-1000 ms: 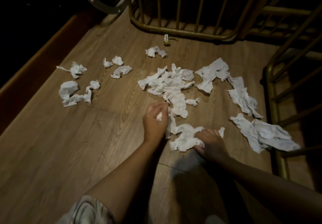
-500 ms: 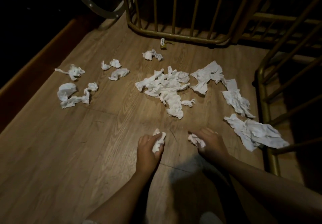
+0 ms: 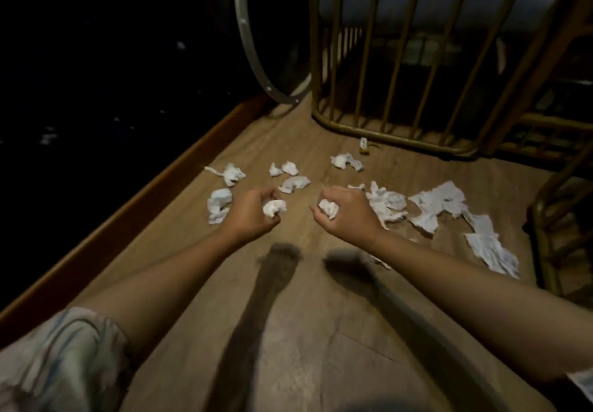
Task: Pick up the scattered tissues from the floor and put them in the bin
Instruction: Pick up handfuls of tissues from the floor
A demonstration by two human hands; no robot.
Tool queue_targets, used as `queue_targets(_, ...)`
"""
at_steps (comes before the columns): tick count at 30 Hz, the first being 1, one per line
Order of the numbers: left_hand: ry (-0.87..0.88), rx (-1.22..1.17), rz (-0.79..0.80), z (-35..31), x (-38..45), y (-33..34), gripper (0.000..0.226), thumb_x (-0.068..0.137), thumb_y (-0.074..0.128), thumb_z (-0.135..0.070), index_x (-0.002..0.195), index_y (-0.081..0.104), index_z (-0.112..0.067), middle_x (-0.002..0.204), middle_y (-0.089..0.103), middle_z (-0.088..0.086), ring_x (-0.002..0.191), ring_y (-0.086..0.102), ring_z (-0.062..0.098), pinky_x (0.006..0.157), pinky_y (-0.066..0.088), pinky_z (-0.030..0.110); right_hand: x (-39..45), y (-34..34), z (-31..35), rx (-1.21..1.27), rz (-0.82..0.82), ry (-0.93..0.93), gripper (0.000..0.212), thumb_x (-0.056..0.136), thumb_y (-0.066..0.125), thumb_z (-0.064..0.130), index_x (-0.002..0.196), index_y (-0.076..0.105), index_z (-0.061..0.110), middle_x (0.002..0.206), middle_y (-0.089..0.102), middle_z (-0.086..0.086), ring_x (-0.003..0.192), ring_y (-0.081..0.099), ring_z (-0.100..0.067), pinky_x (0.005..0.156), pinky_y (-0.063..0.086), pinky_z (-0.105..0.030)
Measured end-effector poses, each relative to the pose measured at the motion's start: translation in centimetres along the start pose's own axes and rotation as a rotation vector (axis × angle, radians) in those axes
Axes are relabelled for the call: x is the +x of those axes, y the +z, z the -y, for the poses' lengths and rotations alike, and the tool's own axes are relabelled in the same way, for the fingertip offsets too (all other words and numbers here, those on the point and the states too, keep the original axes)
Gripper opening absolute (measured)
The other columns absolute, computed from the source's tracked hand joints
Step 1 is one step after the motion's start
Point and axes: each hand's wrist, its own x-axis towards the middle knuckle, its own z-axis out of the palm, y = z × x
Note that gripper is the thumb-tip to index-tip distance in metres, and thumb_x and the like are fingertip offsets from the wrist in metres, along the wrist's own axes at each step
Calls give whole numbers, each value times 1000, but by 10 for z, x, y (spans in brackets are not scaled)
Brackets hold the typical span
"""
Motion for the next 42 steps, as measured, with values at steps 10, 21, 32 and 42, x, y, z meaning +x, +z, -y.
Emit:
queue_targets(10,-337,-337,-558,72,-89,-137,20,73,74,-9,88,74,-22,90,73,-4,83,67,9,77,56,29,77,48,163,-83,286,-703,31,77,75,21,107,64,20,100,71,-1,90,67,-21,70,55,-34)
queue_targets(21,-679,-441,-1201,157,-283,-240,26,75,76,-2,82,66,-25,79,68,-8,68,61,-5,62,48,9,69,182,402,706,348,-480,37,82,75,33,59,50,20,54,53,5,51,51,-9,49,43,-30)
queue_targets(32,-924,-466,-1706,197,-466,-293,17,91,58,-29,86,70,-17,89,69,1,90,63,16,83,49,34,-2,267,594,1221,986,253,19,96,47,23,100,61,11,95,58,-4,91,53,-16,71,40,-27)
queue_targets(42,-1111,-268,-1515,212,-490,-265,36,89,52,-4,122,56,-16,123,56,-1,108,51,10,86,39,20,-28,305,571,808,960,-264,25,92,63,31,112,59,16,117,62,-1,112,57,-16,95,49,-37)
